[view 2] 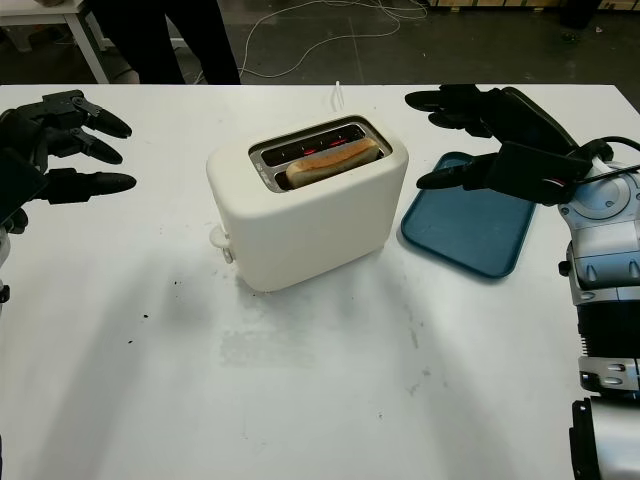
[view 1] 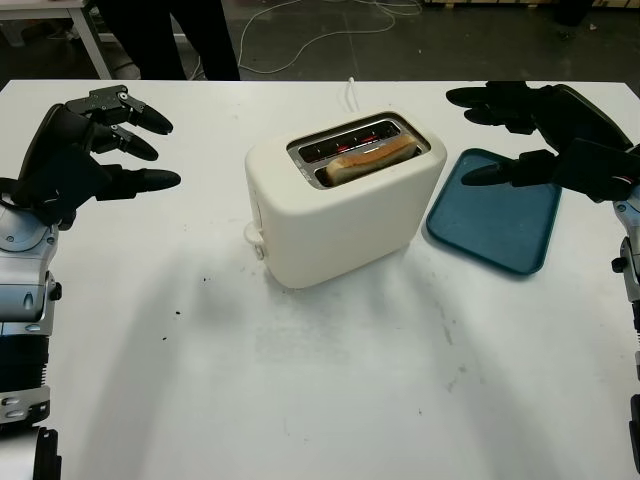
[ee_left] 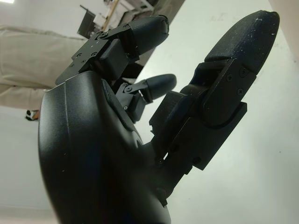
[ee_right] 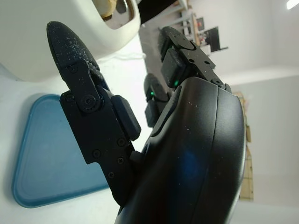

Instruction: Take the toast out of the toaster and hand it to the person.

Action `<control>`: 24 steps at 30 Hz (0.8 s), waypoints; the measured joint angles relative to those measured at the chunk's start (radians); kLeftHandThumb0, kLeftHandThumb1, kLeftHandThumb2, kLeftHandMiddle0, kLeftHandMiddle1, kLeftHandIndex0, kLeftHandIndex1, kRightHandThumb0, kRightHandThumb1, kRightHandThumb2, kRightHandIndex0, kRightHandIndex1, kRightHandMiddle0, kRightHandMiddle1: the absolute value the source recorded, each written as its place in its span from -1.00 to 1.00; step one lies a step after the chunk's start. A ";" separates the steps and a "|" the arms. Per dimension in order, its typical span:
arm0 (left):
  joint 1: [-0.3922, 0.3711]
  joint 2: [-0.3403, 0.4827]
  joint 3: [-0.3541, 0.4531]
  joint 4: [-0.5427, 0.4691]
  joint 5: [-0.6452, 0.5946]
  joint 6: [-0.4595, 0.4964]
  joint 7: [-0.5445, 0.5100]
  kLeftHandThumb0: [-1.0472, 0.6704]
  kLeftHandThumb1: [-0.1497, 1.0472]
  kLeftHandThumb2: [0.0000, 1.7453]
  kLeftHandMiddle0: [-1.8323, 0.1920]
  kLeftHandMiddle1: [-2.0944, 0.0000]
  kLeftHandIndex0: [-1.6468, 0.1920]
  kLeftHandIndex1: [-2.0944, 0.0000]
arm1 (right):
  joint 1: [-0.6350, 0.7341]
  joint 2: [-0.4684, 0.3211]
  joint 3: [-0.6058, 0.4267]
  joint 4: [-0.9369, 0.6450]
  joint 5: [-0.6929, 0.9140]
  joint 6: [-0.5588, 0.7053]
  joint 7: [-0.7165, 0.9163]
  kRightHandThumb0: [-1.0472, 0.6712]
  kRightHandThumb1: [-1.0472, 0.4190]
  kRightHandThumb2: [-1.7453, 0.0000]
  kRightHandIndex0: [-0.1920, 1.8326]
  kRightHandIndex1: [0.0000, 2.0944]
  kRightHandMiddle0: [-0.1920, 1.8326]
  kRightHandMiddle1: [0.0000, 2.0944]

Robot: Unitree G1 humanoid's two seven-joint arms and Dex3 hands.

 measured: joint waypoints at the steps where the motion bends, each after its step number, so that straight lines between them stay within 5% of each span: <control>1: 0.000 0.000 0.000 0.000 0.000 0.001 0.000 -1.00 0.26 -1.00 0.24 -0.10 0.17 0.01 | 0.000 0.000 0.000 0.000 0.000 0.000 0.000 -0.62 -0.59 1.00 -0.39 -0.90 -0.38 -1.00; 24: 0.000 0.000 0.001 -0.006 0.000 0.012 0.000 -1.00 0.27 -1.00 0.24 -0.11 0.18 -0.02 | 0.000 0.000 0.000 0.008 -0.002 -0.002 -0.001 -0.66 -0.60 1.00 -0.38 -0.90 -0.37 -1.00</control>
